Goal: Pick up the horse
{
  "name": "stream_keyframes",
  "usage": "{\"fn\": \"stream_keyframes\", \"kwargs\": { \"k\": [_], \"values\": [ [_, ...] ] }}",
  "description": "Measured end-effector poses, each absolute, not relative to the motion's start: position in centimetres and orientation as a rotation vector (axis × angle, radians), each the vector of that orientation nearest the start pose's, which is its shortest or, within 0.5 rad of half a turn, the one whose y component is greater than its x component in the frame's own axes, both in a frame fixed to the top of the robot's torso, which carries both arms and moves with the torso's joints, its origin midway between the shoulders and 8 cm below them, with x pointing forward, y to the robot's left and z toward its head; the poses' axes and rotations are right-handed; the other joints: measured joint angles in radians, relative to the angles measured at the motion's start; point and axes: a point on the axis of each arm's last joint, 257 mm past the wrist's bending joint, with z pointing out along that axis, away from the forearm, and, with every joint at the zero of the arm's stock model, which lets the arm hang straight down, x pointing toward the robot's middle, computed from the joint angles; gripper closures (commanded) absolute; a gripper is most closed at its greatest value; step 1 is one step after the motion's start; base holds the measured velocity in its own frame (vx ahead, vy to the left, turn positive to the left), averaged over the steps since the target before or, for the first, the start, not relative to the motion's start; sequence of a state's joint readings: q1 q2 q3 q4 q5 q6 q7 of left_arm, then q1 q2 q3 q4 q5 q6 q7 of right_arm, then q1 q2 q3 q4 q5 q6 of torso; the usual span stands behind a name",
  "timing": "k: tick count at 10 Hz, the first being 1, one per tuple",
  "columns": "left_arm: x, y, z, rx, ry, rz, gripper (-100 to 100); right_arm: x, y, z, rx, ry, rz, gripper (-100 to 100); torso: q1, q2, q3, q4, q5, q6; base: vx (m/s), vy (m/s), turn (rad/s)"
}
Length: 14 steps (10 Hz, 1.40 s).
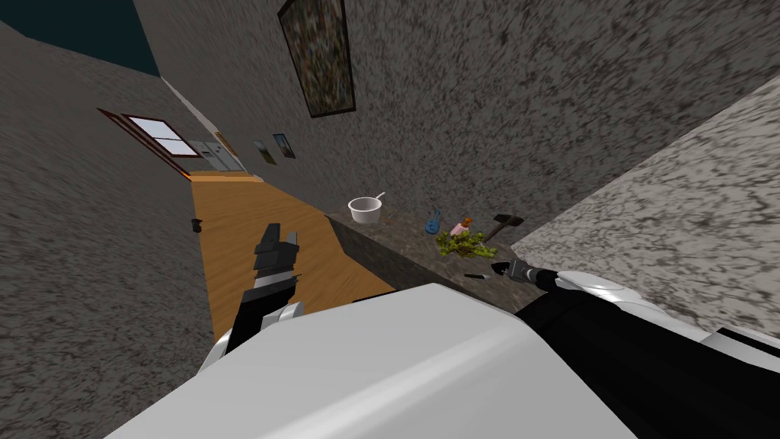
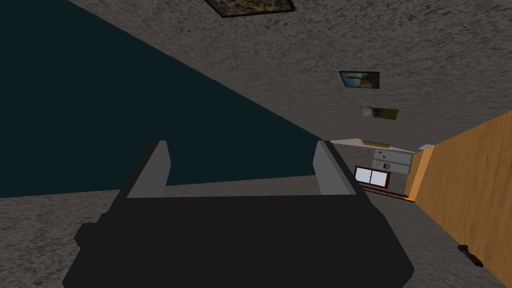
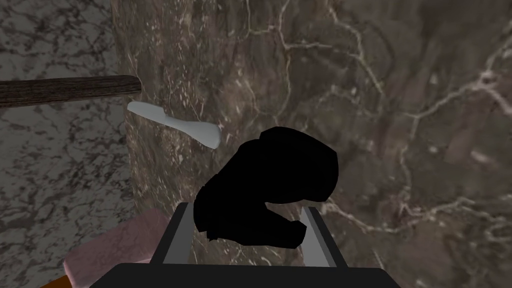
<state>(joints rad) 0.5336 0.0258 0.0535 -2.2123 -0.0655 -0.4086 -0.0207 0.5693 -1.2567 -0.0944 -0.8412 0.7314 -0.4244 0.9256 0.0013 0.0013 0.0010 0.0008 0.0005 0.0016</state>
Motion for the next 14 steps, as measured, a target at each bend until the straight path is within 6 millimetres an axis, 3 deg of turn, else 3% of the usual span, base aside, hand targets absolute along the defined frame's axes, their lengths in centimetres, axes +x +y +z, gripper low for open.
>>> {"fn": "stream_keyframes", "kwargs": {
  "k": [2,3,4,14],
  "values": [
    [36.3,30.2,-3.6,-0.736,0.800,-1.127,0,16.4,-81.0,-28.8,-1.125,2.368,-0.992,100,0.000,0.000,0.000,0.000,0.000,0.000,0.000,0.000,0.000],
    [36.3,30.2,-3.6,-0.736,0.800,-1.127,0,16.4,-81.0,-28.8,-1.125,2.369,-0.992,0,0.000,0.000,0.000,0.000,0.000,0.000,0.000,0.000,0.000],
    [36.3,30.2,-3.6,-0.736,0.800,-1.127,0,16.4,-81.0,-28.8,-1.125,2.369,-0.992,100,0.000,0.000,0.000,0.000,0.000,0.000,-0.013,-0.011,-0.080],
    [36.3,30.2,-3.6,-0.736,0.800,-1.127,0,20.3,-78.1,-27.7,-1.195,2.331,-0.982,100,0.000,0.002,0.001,0.000,0.001,0.000,-0.013,-0.014,-0.052]
  ]
}}
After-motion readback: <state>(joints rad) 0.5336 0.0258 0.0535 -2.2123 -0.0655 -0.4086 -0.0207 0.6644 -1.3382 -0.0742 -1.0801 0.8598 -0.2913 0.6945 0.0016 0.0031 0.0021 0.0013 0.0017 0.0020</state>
